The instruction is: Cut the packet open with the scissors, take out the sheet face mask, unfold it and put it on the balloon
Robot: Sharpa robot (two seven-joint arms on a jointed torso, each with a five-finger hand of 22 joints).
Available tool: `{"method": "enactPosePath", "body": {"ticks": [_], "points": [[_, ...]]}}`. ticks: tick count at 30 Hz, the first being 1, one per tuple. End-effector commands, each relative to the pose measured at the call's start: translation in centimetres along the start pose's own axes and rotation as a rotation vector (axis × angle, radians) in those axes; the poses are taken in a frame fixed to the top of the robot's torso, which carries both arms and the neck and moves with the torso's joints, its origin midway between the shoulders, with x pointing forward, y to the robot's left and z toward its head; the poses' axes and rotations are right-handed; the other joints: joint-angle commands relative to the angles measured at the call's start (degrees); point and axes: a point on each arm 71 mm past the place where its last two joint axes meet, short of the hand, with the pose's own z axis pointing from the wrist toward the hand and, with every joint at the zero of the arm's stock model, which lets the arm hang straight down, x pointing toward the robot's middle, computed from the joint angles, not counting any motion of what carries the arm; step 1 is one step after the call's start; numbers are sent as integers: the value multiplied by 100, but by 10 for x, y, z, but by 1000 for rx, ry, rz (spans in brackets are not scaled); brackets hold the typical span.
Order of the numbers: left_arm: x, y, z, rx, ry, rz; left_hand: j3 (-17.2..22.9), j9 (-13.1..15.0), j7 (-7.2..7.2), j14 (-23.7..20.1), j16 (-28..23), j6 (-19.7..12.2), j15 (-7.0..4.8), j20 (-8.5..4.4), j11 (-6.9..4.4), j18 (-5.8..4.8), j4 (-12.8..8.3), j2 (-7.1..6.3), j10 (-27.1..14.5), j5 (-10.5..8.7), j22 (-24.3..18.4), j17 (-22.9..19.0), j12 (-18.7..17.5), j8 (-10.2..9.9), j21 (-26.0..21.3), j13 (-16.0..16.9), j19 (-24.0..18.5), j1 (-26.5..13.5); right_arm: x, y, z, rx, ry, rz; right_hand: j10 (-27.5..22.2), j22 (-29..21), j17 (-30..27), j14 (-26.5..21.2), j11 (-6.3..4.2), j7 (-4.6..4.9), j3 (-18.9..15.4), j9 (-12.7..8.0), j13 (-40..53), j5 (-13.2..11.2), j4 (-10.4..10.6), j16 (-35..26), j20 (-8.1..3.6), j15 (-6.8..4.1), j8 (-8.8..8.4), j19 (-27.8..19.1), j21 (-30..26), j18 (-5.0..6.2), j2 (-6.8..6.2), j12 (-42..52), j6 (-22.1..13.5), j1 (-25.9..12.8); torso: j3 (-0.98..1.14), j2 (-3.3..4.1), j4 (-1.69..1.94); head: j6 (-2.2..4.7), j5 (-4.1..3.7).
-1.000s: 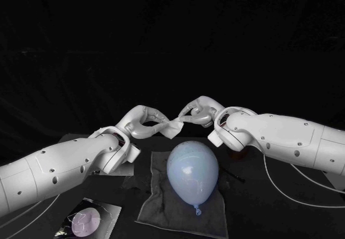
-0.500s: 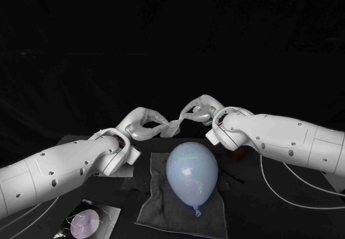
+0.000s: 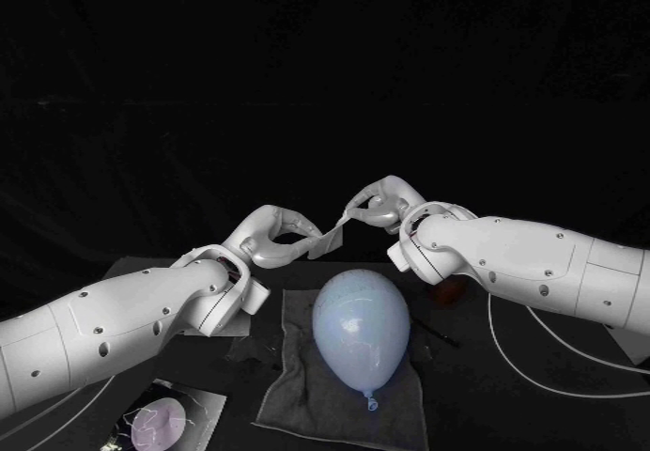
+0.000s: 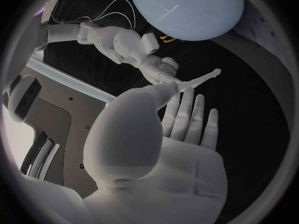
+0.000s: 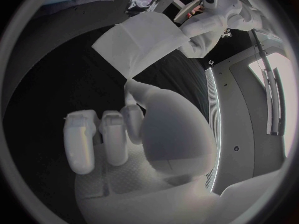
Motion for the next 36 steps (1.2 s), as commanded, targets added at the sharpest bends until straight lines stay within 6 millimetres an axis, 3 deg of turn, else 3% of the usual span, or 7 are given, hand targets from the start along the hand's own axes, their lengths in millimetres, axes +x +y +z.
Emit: {"method": "enactPosePath", "body": {"ticks": [1,4,8,14,25,30,36], "points": [[1,-2,2,-7,-28,-36,21,645,8,-32,47,-61,-17,4,19,-108,1,-21,-29,15,10,16,25,17,8,3,22,-57,-4,2,-1,-24,-57,4,207,1509,1508,604,-52,3,43,416,764,38,-10,23,-21,-27,153,615,25,-36,57,19,48,-18,-1,2,2,13,-4],[3,-3,3,-6,-24,-56,-25,607,69,-72,94,-265,1,5,58,-111,-22,-87,-94,15,12,25,15,-102,11,0,23,-69,-5,4,-1,-45,-75,18,207,1509,1508,604,-52,3,43,416,764,38,-10,23,-21,-27,153,615,25,-36,57,19,48,-18,-1,4,3,23,-7],[7,-4,4,-9,-2,-79,-311,435,127,-168,147,-713,35,5,112,-113,19,-456,-201,17,12,33,21,-461,13,5,20,-282,-5,7,-1,-68,-87,37,207,1509,1508,604,-52,3,43,416,764,38,-10,23,-21,-27,153,615,25,-36,57,19,48,-18,-1,0,4,32,-9],[10,-4,3,-15,30,-95,-698,281,159,-220,241,-934,56,6,156,-115,145,-650,-343,16,8,50,21,-716,7,5,-14,-493,-4,7,-1,-77,-75,48,205,1509,1508,604,-53,3,50,421,761,38,-15,23,-21,-27,157,615,25,-36,53,12,46,-24,-3,-2,4,37,-12],[3,0,-1,-30,30,-112,-1710,85,186,-315,502,-799,53,6,157,-113,397,-478,-408,16,9,75,107,-915,12,16,-6,-345,-3,7,-1,-93,-31,58,200,1509,1508,604,-52,3,55,424,754,38,-17,23,-21,-27,159,615,25,-36,53,0,43,-28,-3,2,5,56,-18],[-9,7,-3,-52,-30,-129,-1744,30,205,-275,610,-732,34,0,146,-94,440,-306,-358,16,35,87,157,-963,56,21,188,-153,-1,7,-1,-107,10,58,200,1509,1508,604,-52,4,60,427,754,38,-18,23,-21,-27,160,615,25,-36,52,0,40,-33,-3,0,4,73,-15],[-26,17,-6,-78,-98,-143,-1743,-8,200,-246,674,-711,26,-5,142,-78,438,-288,-359,15,51,92,169,-1004,89,16,334,-46,5,9,-4,-136,105,68,194,1509,1508,604,-51,5,65,429,746,38,-19,23,-21,-27,161,615,25,-36,52,-14,35,-37,-1,3,4,86,-11]]}}
